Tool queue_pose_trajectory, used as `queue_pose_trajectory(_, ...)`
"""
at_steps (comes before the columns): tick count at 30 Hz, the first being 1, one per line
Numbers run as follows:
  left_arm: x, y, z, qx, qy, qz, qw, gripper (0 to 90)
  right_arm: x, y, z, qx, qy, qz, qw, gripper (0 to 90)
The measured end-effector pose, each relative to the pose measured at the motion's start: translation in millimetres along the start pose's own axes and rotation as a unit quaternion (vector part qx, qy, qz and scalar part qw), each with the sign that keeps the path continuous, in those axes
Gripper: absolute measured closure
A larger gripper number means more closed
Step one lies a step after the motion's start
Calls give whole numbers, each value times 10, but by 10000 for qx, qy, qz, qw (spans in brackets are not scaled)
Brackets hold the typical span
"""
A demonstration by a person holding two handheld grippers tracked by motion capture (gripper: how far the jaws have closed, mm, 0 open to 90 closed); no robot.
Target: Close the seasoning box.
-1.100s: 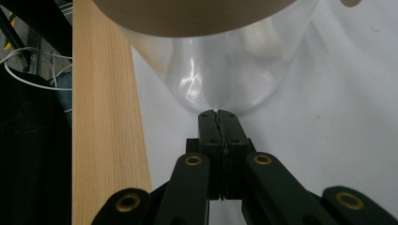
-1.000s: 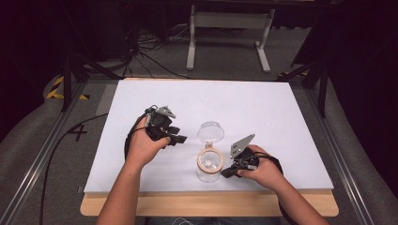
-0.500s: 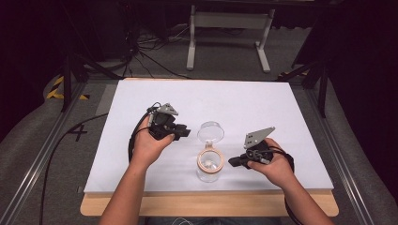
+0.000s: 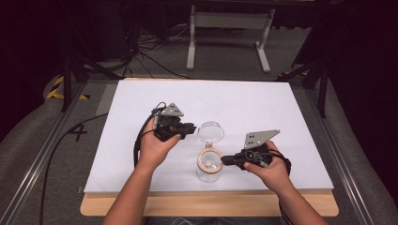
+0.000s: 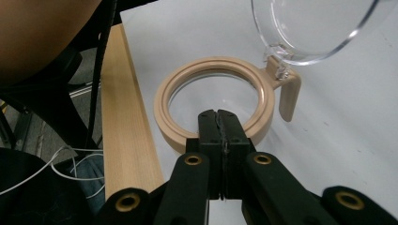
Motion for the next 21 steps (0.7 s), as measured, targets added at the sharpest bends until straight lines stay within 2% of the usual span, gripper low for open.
queue_pose_trajectory(4,-28,-44,-4,41,-55,100,9999,808,-9,-11,-22,5,-209,116,9997,900)
queue_pose_trajectory(8,-42,-85,3,44,-84,143,9999,811,-30,8,-28,7,-372,97,9993,900)
queue_pose_trajectory(9,-45,-98,0,47,-43,148,9999,809,-31,6,-29,11,-413,95,9991,900)
queue_pose_trajectory(11,-51,-108,-6,29,32,282,9996,810,-29,-1,-36,18,-491,187,9986,900)
queue_pose_trajectory(17,-90,-197,-56,213,146,417,9988,804,-46,-6,-52,-8,-638,281,9976,900)
queue_pose_trajectory(21,-117,-280,-90,176,299,570,9978,801,-57,5,-29,-69,-669,300,9973,900)
Point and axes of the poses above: each handheld gripper's, and its own axes: z roughly forward along the jaws, x roughly out of its underside, y roughly to its left, the point moved 2 cm from there along z, roughly forward along the jaws, and after that the axes turned 7 degrees about -y, right-handed, at the moved point
